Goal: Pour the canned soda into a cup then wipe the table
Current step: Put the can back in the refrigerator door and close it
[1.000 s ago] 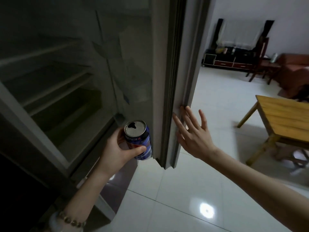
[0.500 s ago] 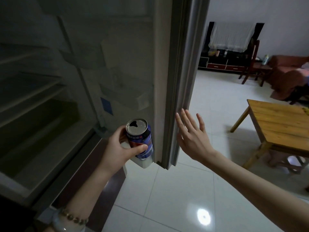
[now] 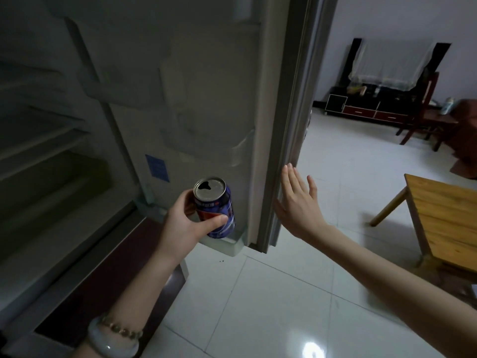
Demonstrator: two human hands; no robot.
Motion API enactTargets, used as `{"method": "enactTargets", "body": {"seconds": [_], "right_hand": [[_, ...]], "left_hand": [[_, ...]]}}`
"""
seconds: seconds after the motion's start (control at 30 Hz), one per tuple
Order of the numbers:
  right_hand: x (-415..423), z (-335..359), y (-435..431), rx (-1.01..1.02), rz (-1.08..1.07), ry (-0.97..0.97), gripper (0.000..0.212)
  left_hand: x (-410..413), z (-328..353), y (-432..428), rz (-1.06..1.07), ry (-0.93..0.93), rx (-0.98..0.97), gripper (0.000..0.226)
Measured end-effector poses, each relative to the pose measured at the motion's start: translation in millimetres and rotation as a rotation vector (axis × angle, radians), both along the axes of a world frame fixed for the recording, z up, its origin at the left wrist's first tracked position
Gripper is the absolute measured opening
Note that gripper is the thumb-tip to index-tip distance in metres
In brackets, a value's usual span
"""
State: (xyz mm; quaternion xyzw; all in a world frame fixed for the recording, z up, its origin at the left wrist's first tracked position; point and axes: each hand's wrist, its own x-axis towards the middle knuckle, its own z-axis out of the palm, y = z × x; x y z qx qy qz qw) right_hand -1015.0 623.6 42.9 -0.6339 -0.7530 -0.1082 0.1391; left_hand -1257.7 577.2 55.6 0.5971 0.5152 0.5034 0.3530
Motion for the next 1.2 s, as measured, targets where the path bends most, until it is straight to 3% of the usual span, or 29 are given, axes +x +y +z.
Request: {"method": "enactTargets", "body": {"seconds": [0.23, 0.87, 1.2], "right_hand": [[12, 0, 54, -0.051, -0.031, 0.211, 0.078], [53, 2, 210, -0.083, -0.054, 0.342, 0.086], [59, -2, 271, -0.151, 0.011, 0.474, 0.095]], "left_hand": [[16, 1, 32, -0.007, 0.031, -0.014, 0.056], [34, 20, 187, -0.09, 0.034, 0.036, 0.071], [41, 24, 230, -0.076, 0.027, 0.029, 0.061]]}}
